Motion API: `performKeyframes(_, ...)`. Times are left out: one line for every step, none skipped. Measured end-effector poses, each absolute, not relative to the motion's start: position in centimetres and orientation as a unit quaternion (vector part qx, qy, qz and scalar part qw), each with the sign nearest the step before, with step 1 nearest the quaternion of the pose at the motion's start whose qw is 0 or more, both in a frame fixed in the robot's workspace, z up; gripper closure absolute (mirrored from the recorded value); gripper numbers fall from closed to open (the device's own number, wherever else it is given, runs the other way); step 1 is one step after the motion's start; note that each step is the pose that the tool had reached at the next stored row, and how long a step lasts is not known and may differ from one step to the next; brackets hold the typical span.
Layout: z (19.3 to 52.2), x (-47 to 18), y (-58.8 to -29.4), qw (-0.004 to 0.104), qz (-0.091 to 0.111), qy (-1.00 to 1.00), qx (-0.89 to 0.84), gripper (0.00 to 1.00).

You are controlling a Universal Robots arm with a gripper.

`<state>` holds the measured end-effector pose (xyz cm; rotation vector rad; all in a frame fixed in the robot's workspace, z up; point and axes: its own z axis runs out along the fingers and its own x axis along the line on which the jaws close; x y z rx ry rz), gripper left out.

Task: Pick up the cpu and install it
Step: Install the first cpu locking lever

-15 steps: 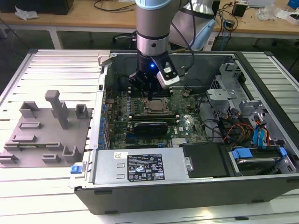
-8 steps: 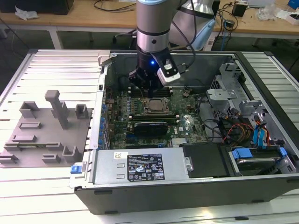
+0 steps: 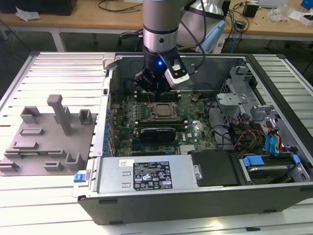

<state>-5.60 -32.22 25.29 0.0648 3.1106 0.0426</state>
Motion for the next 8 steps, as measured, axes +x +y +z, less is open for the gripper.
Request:
performKeyframes(25.38,-5.60,-32.22,0.015,0.014,1.000,0.021,0.89)
performKeyframes(25.47,-5.60,-32.22,0.015,0.014,1.000,0.021,0.89)
performKeyframes(25.61,-5.60,-32.22,0.015,0.014,1.000,0.021,0.89)
performKeyframes(25.69,-5.60,-32.22,0.015,0.014,1.000,0.021,0.89)
performKeyframes(25.77,-5.60,-32.22,0.015,0.014,1.000,0.021,0.89)
performKeyframes(25.78,-5.60,-32.22,0.015,0.014,1.000,0.021,0.89)
performKeyframes(25.78,-5.60,-32.22,0.015,0.014,1.000,0.021,0.89)
performKeyframes(25.79,-5.60,-32.22,0.015,0.014,1.000,0.021,0.89)
